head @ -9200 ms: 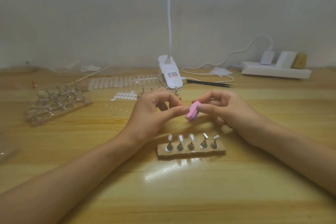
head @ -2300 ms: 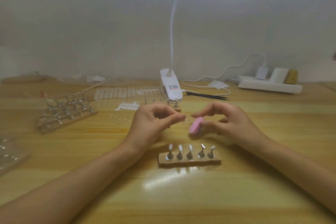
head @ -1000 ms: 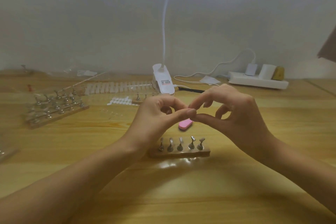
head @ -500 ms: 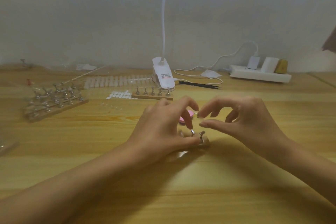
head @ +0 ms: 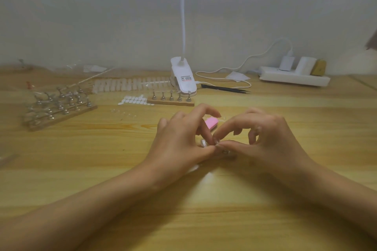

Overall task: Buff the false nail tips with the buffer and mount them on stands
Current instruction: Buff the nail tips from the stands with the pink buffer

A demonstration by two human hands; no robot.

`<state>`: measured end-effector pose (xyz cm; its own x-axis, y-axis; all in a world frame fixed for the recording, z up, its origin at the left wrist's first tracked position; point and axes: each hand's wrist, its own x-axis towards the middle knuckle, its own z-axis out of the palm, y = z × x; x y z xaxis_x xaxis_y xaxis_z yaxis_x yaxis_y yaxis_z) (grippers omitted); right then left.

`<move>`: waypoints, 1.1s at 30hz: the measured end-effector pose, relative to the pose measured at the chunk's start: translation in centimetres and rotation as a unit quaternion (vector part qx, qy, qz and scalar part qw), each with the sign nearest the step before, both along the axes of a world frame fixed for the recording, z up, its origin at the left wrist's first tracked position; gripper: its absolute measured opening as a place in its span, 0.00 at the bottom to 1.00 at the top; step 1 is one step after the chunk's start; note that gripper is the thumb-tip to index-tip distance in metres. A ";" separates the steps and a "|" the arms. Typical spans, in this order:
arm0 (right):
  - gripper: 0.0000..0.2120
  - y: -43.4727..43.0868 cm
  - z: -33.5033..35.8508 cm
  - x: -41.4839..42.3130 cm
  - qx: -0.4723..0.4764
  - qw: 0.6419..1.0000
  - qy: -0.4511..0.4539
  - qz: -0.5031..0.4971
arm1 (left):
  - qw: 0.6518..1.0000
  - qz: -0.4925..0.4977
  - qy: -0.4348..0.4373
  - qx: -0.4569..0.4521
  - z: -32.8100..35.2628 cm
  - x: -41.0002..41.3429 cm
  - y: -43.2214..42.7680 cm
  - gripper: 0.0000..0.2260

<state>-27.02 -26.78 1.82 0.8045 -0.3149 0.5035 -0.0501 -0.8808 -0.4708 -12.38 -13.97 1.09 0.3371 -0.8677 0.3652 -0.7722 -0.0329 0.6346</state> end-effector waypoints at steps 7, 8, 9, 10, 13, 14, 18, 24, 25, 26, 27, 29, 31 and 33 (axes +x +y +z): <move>0.07 0.1 0.0 0.1 -0.003 1.000 0.004 -0.007 | 1.000 0.002 0.000 -0.004 -0.2 0.0 -0.1 0.21; 0.06 0.1 -0.1 0.0 -0.001 1.000 0.001 -0.009 | 1.000 0.001 0.001 -0.005 -0.2 -0.1 -0.1 0.21; 0.05 0.2 -0.1 0.0 0.006 1.000 -0.002 -0.011 | 1.000 0.001 0.003 -0.006 -0.2 -0.1 0.0 0.20; 0.04 0.3 -0.1 0.0 0.016 1.000 -0.005 -0.012 | 1.000 0.000 0.005 -0.007 -0.2 -0.1 0.0 0.20; 0.06 0.4 -0.2 -0.2 0.055 0.998 -0.011 -0.011 | 1.000 -0.001 0.012 -0.007 -0.2 -0.1 0.0 0.20; 0.06 0.5 -0.1 -0.2 0.064 0.998 -0.011 -0.009 | 1.000 -0.002 0.014 -0.008 -0.2 -0.1 0.0 0.20; 0.06 0.8 0.1 -0.1 0.079 0.997 -0.008 -0.009 | 1.000 -0.002 0.013 -0.010 -0.2 -0.1 0.1 0.20; 0.06 1.2 0.5 0.2 0.043 0.998 0.027 -0.046 | 1.000 0.008 0.018 -0.009 -0.4 0.0 -0.1 0.19; 0.06 1.1 0.4 0.1 0.034 0.998 0.034 -0.050 | 1.000 0.008 0.019 -0.011 -0.4 0.0 -0.1 0.20; 0.05 1.0 0.4 0.1 0.040 0.997 0.038 -0.048 | 1.000 0.007 0.018 -0.012 -0.4 0.0 -0.1 0.20; 0.04 0.7 0.4 0.1 0.076 0.996 0.040 -0.034 | 1.000 0.007 0.017 -0.012 -0.4 -0.1 -0.1 0.20; 0.02 0.3 0.6 0.2 0.240 0.970 0.033 0.030 | 1.000 0.004 0.017 -0.012 -0.3 -0.1 -0.1 0.21; 0.06 -0.1 0.7 0.6 0.361 0.930 0.034 0.060 | 1.000 0.000 0.019 -0.013 -0.2 -0.1 -0.2 0.21; 0.07 -0.4 0.4 1.0 0.379 0.922 0.050 0.061 | 1.000 0.000 0.024 -0.013 -0.2 -0.1 -0.2 0.21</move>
